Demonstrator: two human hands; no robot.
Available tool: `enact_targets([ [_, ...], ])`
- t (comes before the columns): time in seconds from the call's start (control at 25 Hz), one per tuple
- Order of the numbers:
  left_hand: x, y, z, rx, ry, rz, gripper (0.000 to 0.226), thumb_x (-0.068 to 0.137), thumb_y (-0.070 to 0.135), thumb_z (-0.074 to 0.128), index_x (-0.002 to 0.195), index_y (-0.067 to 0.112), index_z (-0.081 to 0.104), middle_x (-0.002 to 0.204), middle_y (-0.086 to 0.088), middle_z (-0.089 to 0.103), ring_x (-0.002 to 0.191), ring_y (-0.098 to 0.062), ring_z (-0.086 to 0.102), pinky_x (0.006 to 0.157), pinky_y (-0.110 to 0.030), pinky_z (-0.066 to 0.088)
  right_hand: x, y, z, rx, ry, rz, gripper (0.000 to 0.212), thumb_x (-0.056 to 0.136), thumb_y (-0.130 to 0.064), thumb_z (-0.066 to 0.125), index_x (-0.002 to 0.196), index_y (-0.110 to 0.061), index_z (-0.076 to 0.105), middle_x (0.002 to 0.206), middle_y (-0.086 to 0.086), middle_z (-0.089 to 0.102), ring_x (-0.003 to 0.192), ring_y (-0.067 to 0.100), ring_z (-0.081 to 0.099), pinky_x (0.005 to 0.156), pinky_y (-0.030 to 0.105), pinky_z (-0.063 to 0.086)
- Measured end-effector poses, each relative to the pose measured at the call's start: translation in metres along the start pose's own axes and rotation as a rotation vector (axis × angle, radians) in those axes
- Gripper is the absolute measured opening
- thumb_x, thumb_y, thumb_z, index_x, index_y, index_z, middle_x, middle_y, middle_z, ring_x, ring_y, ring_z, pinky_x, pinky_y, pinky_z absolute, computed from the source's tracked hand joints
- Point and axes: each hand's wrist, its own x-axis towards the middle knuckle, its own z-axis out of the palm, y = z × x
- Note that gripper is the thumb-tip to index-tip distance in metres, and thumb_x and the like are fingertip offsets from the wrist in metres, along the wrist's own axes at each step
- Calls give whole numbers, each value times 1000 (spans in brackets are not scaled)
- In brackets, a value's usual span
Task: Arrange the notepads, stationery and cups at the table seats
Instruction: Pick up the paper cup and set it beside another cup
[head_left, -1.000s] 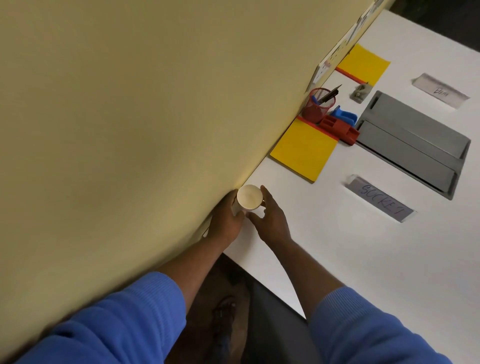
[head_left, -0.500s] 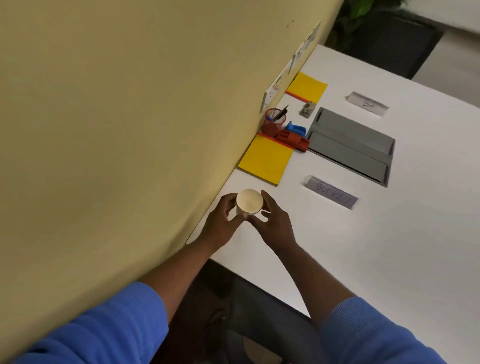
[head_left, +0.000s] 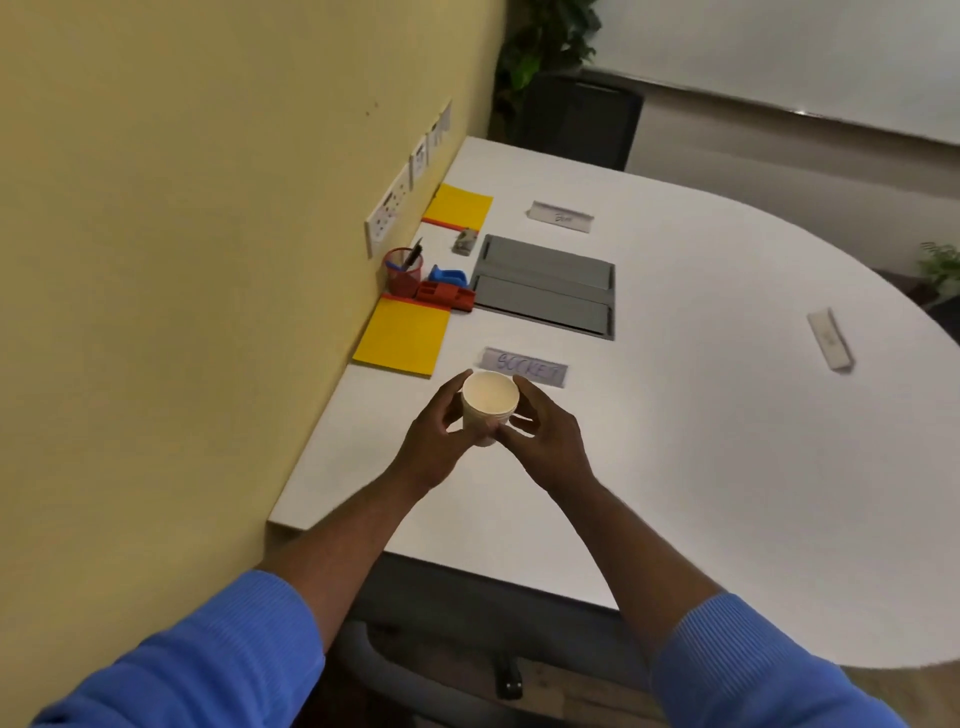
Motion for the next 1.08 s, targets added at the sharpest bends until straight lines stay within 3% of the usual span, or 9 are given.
enact_targets([
  [0.12,-7,26,54,-20,-23,30,64,89,28,77,145,28,46,143,5,56,130,-12,55,103,-24,51,-27,13,-52,103,35,-23,57,91,-28,76,143,-20,56,135,-7,66,121,7,63,100,36,56],
  [0.24,-17,45,116,-34,-49,37,71,82,40,76,145,25,48,142,3,58,128,-13,57,103,-33,53,-59,33,-110,160,73,-15,50,94,-24,73,141,-19,58,133,-8,67,119,7,64,98,32,57],
  [0.44,-35,70,221,-60,-73,39,54,86,33,80,134,35,56,128,12,65,113,-1,64,94,-32,55,-105,69,-204,163,141,27,62,87,-38,79,141,-18,57,133,-7,66,115,7,65,94,26,57],
  [0.6,-43,85,295,-64,-131,64,63,72,53,80,129,41,58,125,12,68,113,-2,64,95,-31,56,-131,90,-276,111,164,73,62,86,-39,80,140,-18,57,128,-9,64,108,7,66,86,15,54],
  [0.76,-40,100,353,-60,-189,93,63,73,51,79,131,42,56,124,11,68,113,-1,64,96,-27,53,-145,104,-332,89,202,121,54,83,-40,82,130,-20,62,118,-10,67,100,4,67,77,9,50],
  [0.96,-19,102,398,17,-240,111,63,75,52,75,133,39,55,120,10,70,116,-2,63,91,-23,50,-139,129,-374,59,205,168,48,80,-41,84,120,-23,64,115,-11,67,102,6,65,79,16,52],
  [1.08,0,92,415,67,-234,110,59,82,49,74,136,40,51,121,11,68,119,-1,60,94,-29,52,-124,146,-387,25,158,183,46,80,-41,84,118,-24,64,114,-12,67,102,6,64,80,19,52],
])
